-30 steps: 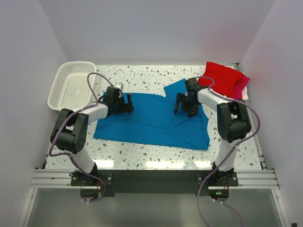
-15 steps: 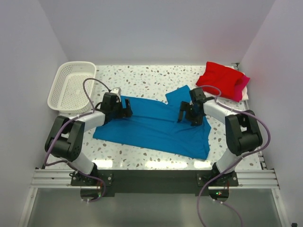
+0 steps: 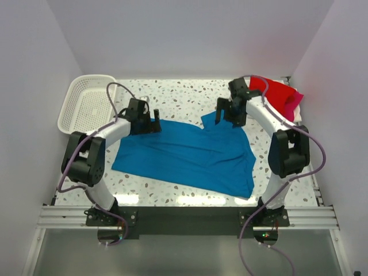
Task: Fold and stack the t-shirts
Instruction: Fold the tshirt
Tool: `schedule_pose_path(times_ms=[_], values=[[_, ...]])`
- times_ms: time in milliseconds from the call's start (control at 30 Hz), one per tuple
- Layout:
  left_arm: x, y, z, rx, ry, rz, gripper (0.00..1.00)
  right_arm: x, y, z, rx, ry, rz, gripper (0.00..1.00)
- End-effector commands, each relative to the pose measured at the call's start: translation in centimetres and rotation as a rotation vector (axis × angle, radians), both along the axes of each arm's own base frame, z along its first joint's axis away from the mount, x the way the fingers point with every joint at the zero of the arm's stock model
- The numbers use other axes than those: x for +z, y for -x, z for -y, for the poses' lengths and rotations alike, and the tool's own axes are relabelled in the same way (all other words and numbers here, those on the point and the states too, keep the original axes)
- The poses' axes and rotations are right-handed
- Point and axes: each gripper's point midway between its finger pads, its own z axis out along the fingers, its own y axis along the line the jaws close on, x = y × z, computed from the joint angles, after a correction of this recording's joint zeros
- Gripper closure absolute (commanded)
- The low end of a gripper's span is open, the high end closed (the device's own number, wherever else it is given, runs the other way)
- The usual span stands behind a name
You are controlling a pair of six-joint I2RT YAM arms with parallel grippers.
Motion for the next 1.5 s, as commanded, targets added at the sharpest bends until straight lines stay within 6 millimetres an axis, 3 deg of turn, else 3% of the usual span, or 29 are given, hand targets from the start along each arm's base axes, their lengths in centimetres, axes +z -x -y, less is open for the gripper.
schedule_pose_path(times_ms=[0,33,133,333,467,1067,1200,1467], values=[[2.1,-2.4,-1.3,0.025,-0.039,0.015,0.0,4.0,-5.9,0.5,0.032,0.043,0.119,0.14],[2.7,-2.9,-1.2,0.027,-0.037,0.03,0.0,2.3,-5.9,0.6,0.032,0.052,0.08,0.14],[2.9,-3.0,-1.7,0.03,-0.049,0.022,0.0,1.6,-9.8,0.3,0.037,0.079,0.116,0.16],[3.1,-1.3,-2.7,0.033,-0.059,0.013,0.0,1.8,-15.7,0.5,-0.005,0.126,0.278,0.18],[3.1,-0.7,-3.6,0.053,-0.082,0.007,0.0,2.3,-17.8,0.4,-0.018,0.124,0.355,0.2],[5.8,0.2,-3.9,0.058,-0.078,0.034,0.0,-3.3,-20.0,2.7,-0.019,0.224,0.327,0.3],[5.7,0.7,-4.0,0.057,-0.076,0.029,0.0,-3.7,-20.2,2.9,-0.023,0.23,0.326,0.3],[5.7,1.7,-4.4,0.065,-0.082,0.026,0.0,-6.5,-19.5,3.4,-0.02,0.231,0.262,0.33]])
